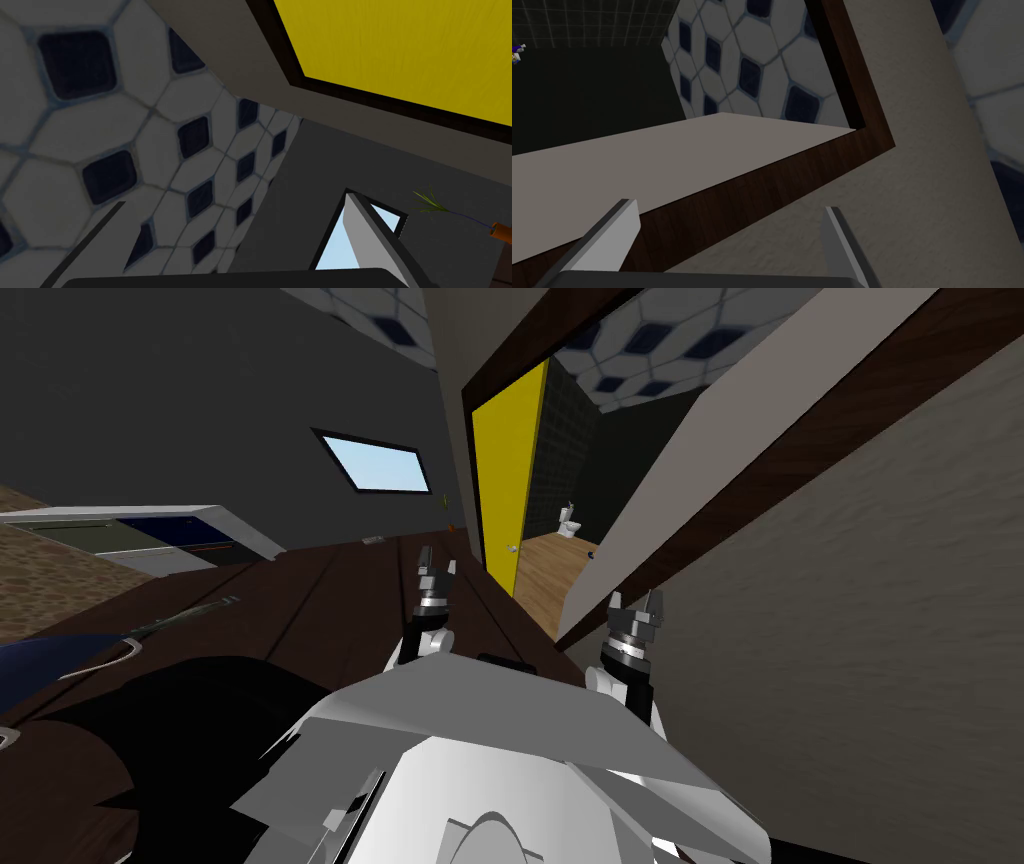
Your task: Push the door open
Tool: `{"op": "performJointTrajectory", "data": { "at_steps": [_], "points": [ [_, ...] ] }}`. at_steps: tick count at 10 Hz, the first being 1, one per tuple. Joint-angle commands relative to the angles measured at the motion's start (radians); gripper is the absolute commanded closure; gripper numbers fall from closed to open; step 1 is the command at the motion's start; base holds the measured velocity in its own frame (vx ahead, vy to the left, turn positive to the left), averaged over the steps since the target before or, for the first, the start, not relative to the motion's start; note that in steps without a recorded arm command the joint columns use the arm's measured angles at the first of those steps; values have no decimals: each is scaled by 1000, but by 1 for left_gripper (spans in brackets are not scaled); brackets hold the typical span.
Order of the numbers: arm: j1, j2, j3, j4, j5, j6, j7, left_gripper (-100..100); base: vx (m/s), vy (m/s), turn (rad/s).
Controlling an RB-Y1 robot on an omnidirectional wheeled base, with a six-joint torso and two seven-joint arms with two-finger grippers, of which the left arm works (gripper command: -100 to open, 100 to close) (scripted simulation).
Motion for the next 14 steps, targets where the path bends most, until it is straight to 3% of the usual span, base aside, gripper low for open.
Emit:
{"op": "performJointTrajectory", "data": {
  "at_steps": [1,7,14],
  "points": [
    [-12,9,-4,28,-2,-6,0,-100,57,24,-28],
    [-71,42,-24,167,-14,-37,2,-100,107,56,-53],
    [-135,66,-46,316,-26,-70,4,-100,95,60,-50]
  ]
}}
